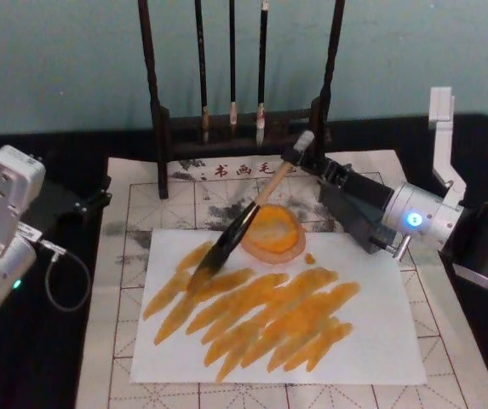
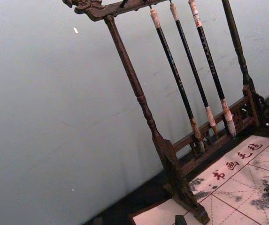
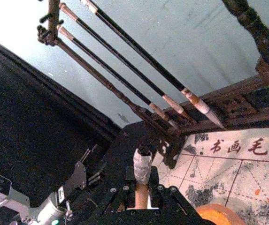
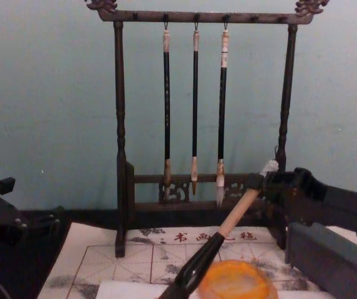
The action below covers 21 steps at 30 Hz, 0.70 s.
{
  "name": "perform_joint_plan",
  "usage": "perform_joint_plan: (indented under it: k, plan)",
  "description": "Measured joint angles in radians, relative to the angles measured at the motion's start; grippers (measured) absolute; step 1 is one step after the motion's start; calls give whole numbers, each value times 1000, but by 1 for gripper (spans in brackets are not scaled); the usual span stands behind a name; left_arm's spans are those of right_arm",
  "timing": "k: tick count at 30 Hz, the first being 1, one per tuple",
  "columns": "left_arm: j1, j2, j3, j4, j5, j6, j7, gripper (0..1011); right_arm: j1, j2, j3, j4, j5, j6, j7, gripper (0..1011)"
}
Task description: Pick up the brush from the inkstone, write on the paper, then place the brush back to its original position.
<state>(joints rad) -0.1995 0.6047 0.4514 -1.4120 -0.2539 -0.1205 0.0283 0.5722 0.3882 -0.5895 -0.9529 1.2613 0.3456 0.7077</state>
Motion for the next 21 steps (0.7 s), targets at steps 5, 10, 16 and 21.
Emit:
perform_joint_plan:
  k: [5, 10, 16, 21]
  plan:
    - [0, 0, 0, 0, 0, 0, 0, 1001, -5, 5, 5, -10, 8, -10, -9, 183]
    - [0, 0, 0, 0, 0, 0, 0, 1001, -11, 9, 11, -19, 16, -17, -20, 183]
    - [0, 0, 0, 0, 0, 0, 0, 1001, -16, 12, 23, -26, 29, -32, -41, 183]
    - [0, 0, 0, 0, 0, 0, 0, 1001, -26, 16, 40, -43, 38, -53, -73, 183]
